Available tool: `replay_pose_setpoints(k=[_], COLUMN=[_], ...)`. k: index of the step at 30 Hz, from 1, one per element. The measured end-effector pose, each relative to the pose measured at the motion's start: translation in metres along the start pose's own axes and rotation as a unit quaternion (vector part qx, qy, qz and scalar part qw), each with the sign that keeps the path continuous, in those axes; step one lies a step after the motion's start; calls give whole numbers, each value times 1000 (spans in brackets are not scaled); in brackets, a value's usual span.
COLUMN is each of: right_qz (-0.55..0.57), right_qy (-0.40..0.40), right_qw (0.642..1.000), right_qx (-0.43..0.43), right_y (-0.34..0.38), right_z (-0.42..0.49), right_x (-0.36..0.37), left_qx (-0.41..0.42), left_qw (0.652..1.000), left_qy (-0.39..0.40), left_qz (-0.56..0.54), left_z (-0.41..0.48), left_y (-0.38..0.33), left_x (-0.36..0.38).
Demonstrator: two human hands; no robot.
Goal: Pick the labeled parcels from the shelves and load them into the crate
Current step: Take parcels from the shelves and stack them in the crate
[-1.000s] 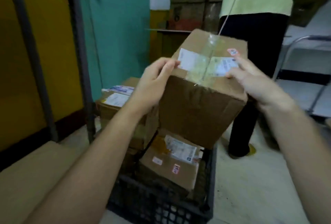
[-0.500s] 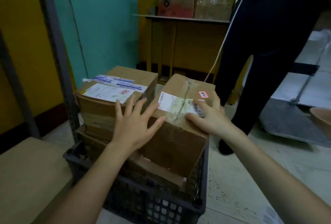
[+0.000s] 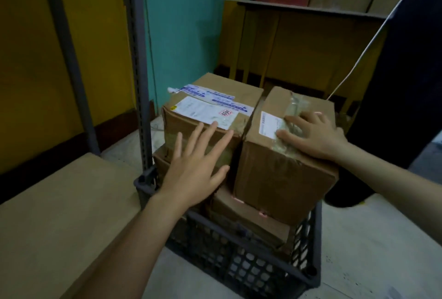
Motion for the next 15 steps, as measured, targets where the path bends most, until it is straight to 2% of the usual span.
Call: replay_pose_setpoints(k=[6,8,9,10,11,12,13,15], right_qz=[12,98,186,290,387,467,523,565], right_qy=[41,6,-16,-18,6,39,70,96], right_qw=[999,994,977,937,879,820,776,740], right_qx=[15,43,102,192,277,328,347,352], right_y=[-18,-23,-29,-37,-45,-51,-53,-55], right_z=[-16,-11,-7,-3,0,3,4,4], right_x=[8,4,2,2,5,10,12,14], left_qx=[21,9,7,4,-4,-18,-32,-58], left_qw=[995,993,992,991,990,989,989,986], left_qy=[91,115,125,135,141,143,142,143], left_qz=[25,13,9,5,-4,-17,-32,-62], left_z=[50,53,53,53,53,54,57,62], left_y=[-20,-20,-20,-19,-18,-17,-16,-15], left_x=[1,-6,-10,-16,-21,-26,-31,-37])
Point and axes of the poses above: each hand's wrist, its own z-axis towards the middle knuckle, its own x-axis out of the palm, y = z × x, the point moved 3 cm from there along z, towards the middle knuckle, and after that the axes turned 7 degrees about x, right-handed, at the moved point
